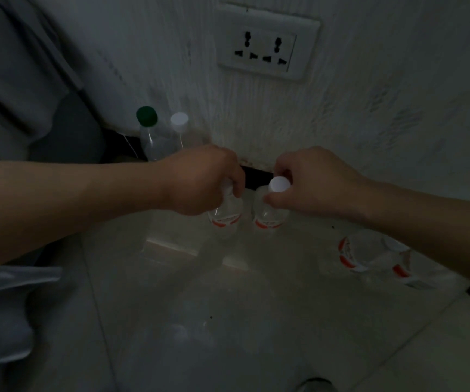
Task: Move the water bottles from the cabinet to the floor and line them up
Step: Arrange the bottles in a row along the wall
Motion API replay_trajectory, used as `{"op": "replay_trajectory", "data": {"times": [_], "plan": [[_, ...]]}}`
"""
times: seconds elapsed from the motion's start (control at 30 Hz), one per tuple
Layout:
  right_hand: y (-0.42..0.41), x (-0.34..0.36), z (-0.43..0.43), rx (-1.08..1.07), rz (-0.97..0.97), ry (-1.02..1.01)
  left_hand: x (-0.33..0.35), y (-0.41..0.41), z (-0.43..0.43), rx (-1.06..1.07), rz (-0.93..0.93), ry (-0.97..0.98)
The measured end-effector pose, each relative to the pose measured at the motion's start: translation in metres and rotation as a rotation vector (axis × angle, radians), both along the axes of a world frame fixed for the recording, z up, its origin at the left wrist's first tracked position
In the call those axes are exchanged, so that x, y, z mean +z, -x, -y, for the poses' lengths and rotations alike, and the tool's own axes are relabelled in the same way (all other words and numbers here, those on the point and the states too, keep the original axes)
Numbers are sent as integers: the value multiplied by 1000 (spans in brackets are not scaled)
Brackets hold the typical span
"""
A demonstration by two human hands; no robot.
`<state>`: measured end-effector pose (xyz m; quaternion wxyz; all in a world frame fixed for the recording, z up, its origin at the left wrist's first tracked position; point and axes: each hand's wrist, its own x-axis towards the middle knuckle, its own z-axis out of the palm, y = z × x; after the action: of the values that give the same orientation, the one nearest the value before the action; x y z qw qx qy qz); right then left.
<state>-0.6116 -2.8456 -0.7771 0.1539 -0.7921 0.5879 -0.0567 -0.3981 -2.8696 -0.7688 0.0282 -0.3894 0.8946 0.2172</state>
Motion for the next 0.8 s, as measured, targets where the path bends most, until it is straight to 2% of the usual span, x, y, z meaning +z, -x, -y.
{"op": "replay_trajectory", "data": {"times": [0.2,0.4,0.6,0.8], "plan": [[0,-4,-3,88,-58,68,-4,-3,2,34,11,-4],[1,0,-3,102,-52,54,-11,-7,2,59,47,36],[3,3,-5,190,-31,-33,-7,3,-1,256,111,144],[7,2,-4,226,-62,-51,-10,13,1,339,110,155]]}}
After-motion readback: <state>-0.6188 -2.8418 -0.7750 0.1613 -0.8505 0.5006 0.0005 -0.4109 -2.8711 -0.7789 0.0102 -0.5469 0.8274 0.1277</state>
